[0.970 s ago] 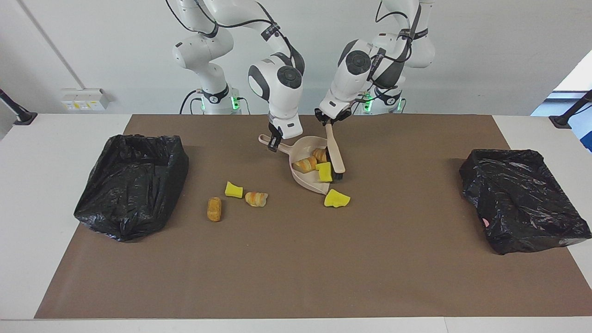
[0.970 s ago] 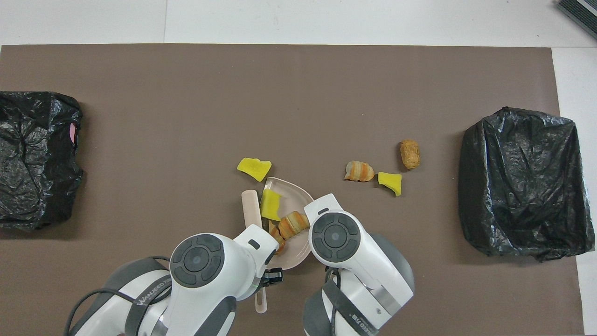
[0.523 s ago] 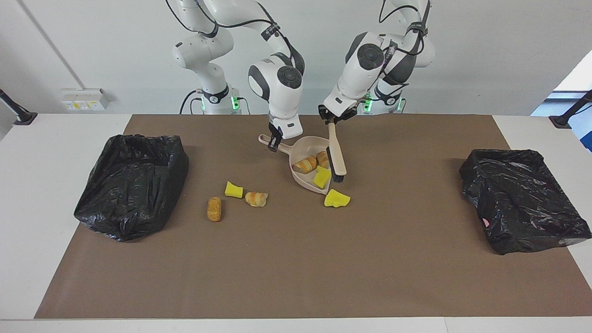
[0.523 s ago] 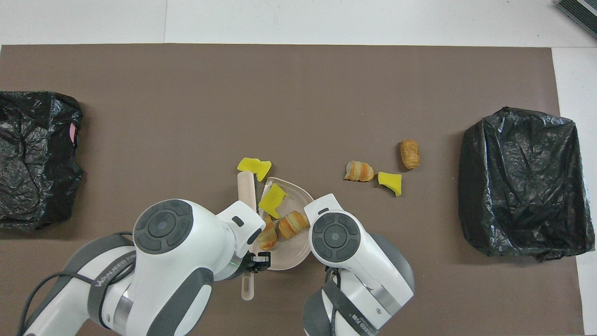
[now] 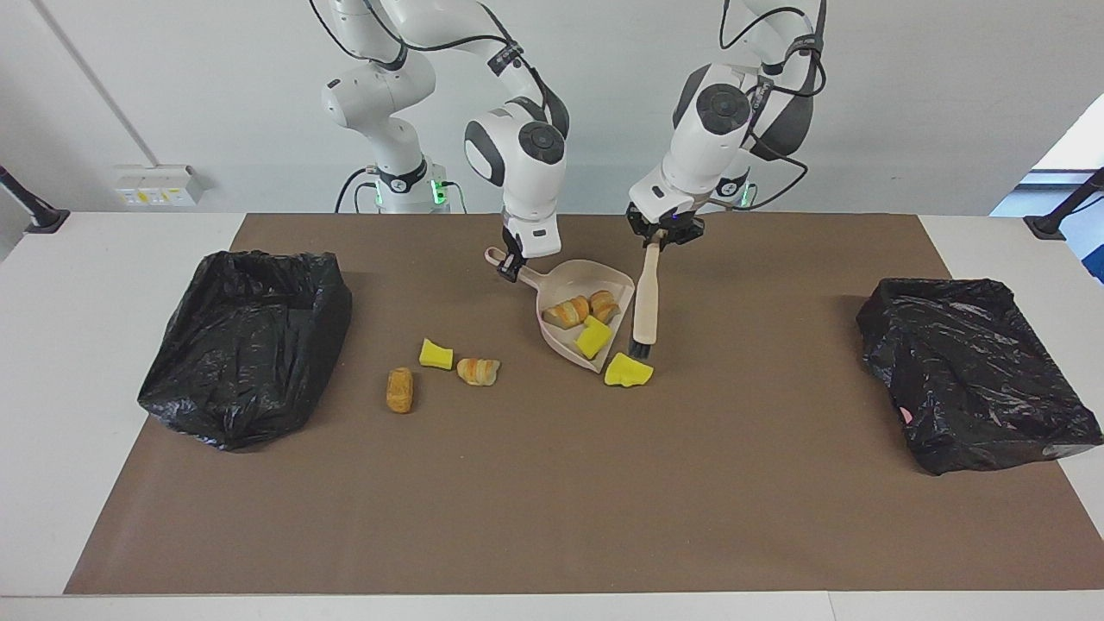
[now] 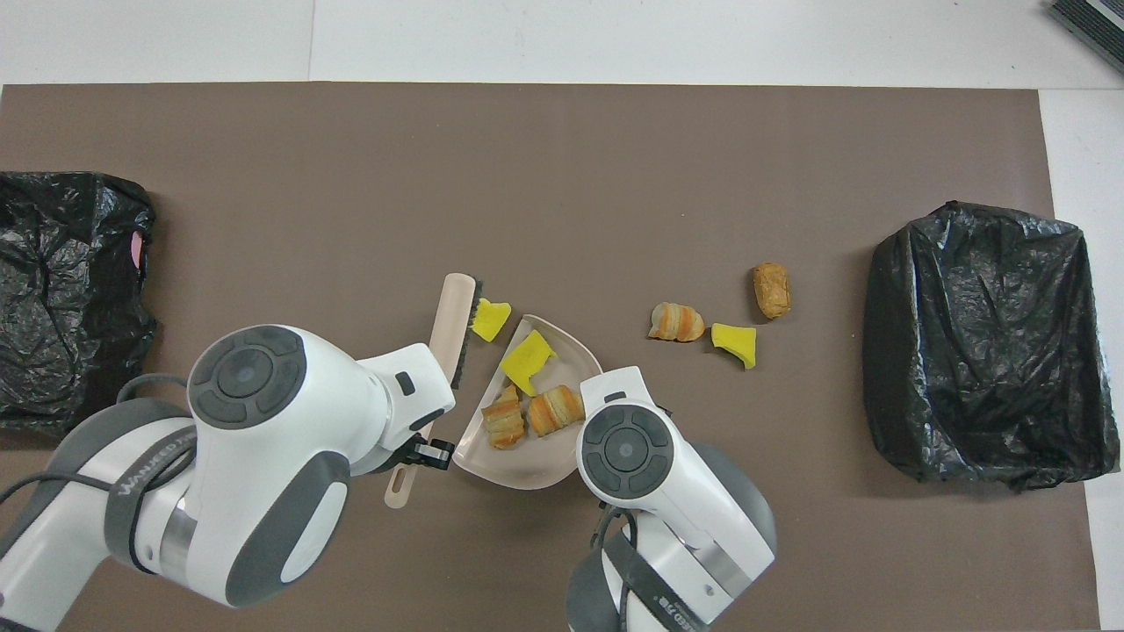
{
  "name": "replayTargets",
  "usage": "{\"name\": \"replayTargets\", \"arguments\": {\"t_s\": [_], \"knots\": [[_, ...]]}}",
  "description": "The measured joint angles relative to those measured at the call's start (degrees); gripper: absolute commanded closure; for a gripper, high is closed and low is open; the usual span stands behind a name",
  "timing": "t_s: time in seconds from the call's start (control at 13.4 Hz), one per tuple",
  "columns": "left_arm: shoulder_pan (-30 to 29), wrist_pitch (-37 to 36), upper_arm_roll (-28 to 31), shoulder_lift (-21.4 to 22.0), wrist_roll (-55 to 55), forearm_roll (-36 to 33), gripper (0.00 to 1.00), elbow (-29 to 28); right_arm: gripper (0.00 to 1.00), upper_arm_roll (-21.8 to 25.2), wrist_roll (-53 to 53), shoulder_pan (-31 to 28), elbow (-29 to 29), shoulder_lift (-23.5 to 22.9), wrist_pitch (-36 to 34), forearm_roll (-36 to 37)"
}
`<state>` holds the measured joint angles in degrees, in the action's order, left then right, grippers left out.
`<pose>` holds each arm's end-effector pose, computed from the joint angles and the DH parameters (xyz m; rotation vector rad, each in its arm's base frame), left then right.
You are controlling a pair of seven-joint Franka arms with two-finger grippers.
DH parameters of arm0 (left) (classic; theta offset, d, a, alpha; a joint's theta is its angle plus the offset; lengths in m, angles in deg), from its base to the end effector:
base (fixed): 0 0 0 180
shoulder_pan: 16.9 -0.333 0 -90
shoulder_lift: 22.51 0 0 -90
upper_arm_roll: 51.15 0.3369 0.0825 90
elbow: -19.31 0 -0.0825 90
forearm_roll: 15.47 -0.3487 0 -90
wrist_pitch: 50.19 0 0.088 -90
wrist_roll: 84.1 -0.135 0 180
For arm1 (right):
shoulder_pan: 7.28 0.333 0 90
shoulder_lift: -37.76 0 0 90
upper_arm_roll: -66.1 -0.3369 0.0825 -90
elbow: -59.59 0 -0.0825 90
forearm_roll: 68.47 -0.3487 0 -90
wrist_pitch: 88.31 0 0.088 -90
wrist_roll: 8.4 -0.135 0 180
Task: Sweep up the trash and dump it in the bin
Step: 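Sweep more bread and sponge into the dustpan with the brush, then sweep the yellow sponges into the dustpan with the left gripper's brush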
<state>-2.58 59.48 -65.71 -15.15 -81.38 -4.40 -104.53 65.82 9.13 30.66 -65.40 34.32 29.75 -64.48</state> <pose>0.3926 -0.2412 0.4507 2.9719 -0.5658 -0.2369 0.3878 0.2985 0.3637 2.6607 1.4733 -0.2555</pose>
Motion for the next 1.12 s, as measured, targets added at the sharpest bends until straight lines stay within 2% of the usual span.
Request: {"name": "replayTargets", "arguments": {"t_s": [0.15, 0.3, 0.67, 0.9, 1.12], "knots": [[-4.00, 3.51, 0.24, -2.20, -9.63, -0.22, 1.00, 1.14, 1.00, -0.26, -4.00, 0.05, 0.00, 0.05, -0.56, -0.10], [-6.68, 4.05, 1.59, -5.19, -14.91, -0.43, 1.00, 3.81, 1.00, -0.27, -4.24, 0.04, 0.00, 0.05, -0.59, -0.11], [-7.27, 4.30, 3.25, -10.03, -16.76, -2.28, 1.00, 8.18, 1.00, -0.08, -2.58, -0.08, 0.00, 0.04, -0.24, -0.16], [-7.10, 4.31, 2.96, -14.76, -19.16, -9.59, 1.00, 10.36, 1.00, 0.17, 0.14, -0.37, 0.00, -0.18, 0.07, -0.20], [-6.92, 3.95, 2.65, -17.50, -21.57, -15.33, 1.00, 10.53, 1.00, 0.16, 0.34, -0.45, 0.00, -0.23, 0.11, -0.24]]}}
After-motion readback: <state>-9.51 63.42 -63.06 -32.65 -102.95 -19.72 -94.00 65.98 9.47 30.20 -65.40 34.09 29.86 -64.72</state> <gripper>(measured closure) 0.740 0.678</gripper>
